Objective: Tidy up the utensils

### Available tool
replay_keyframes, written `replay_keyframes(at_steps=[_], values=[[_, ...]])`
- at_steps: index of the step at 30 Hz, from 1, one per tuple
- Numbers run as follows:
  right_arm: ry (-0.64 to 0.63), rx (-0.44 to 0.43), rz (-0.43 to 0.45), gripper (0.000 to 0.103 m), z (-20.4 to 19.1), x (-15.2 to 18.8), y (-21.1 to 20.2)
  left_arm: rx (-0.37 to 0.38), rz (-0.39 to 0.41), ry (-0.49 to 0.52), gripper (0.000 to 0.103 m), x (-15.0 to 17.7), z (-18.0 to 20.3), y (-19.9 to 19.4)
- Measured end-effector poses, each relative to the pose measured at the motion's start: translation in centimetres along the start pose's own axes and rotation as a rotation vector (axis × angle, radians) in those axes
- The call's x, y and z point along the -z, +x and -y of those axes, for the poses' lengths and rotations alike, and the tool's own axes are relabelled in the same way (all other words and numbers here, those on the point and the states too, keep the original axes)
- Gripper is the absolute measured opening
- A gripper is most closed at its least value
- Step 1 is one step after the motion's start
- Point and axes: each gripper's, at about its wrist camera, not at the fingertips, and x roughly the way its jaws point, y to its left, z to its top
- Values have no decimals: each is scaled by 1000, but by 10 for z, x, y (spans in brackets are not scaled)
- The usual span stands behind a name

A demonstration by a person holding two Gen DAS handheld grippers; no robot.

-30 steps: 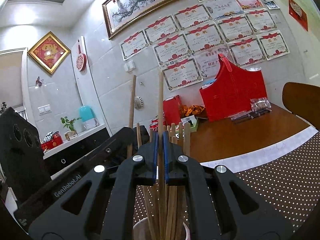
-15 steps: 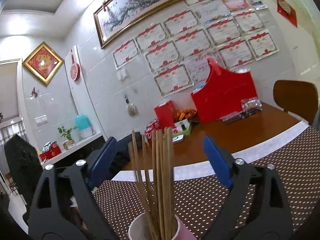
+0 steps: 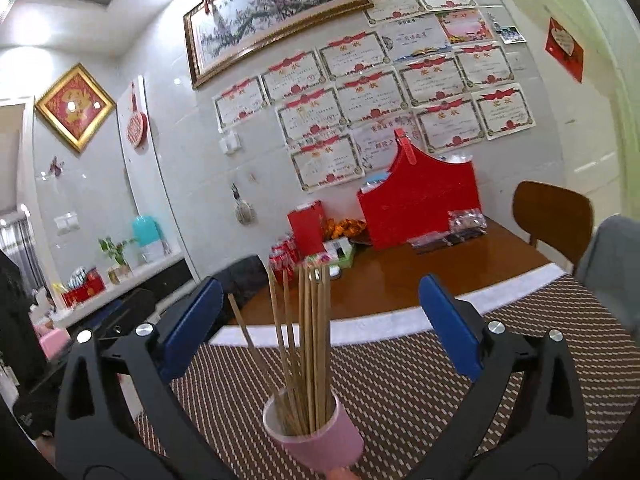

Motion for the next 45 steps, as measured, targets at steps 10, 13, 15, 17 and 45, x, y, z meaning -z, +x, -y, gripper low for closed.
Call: replay_keyframes(at_steps=[10, 13, 15, 17, 45], values=[[-53, 86, -116, 97, -16, 20, -71, -88, -76, 78, 96, 4, 20, -82], [-55, 99, -140, 97, -23, 25, -96, -97, -77, 91, 96, 6, 25, -106], [-73, 110, -148, 97, -30, 28, -113, -115, -76, 109, 96, 8, 28, -120], [-88, 112, -154, 97, -38, 29, -127, -134, -75, 124, 96, 9, 32, -137], [-206, 201, -101, 97, -111, 51, -268, -233, -55, 99, 99, 21, 41, -293]])
